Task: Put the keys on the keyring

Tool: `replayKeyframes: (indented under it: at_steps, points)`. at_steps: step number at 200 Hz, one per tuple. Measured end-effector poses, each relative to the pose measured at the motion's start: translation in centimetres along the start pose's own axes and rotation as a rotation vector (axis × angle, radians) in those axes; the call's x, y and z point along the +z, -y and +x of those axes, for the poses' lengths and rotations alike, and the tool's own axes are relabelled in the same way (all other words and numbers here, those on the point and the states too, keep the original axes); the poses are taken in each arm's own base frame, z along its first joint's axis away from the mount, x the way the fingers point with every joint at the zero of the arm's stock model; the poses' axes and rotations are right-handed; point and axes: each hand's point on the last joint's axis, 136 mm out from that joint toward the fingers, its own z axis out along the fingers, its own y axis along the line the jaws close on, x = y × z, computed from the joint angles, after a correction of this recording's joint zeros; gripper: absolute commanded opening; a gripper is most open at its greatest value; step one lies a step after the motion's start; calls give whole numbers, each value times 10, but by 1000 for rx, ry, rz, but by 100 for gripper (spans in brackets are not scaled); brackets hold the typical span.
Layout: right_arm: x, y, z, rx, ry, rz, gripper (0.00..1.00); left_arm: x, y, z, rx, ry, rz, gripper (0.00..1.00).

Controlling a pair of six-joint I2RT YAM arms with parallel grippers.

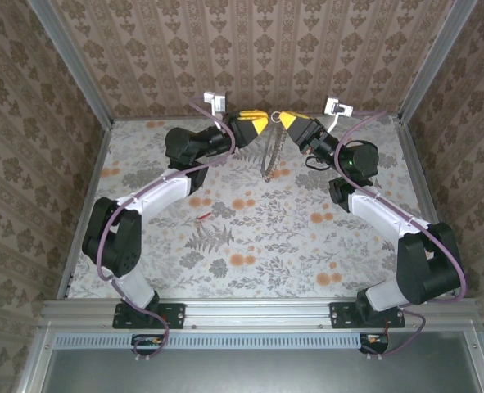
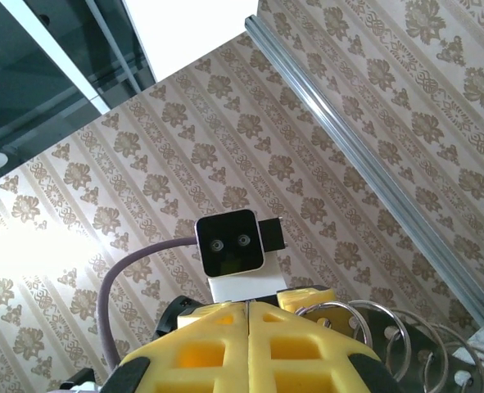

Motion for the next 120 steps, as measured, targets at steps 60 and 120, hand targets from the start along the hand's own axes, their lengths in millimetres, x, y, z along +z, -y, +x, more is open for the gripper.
replayKeyframes:
  at_steps: [60,120]
  points:
    - [2,1,4,15,-7,-3,0,4,1,2,-3,-3,10,31]
    - [3,6,8,27,-13,5,0,6,2,3,-4,-5,14,30]
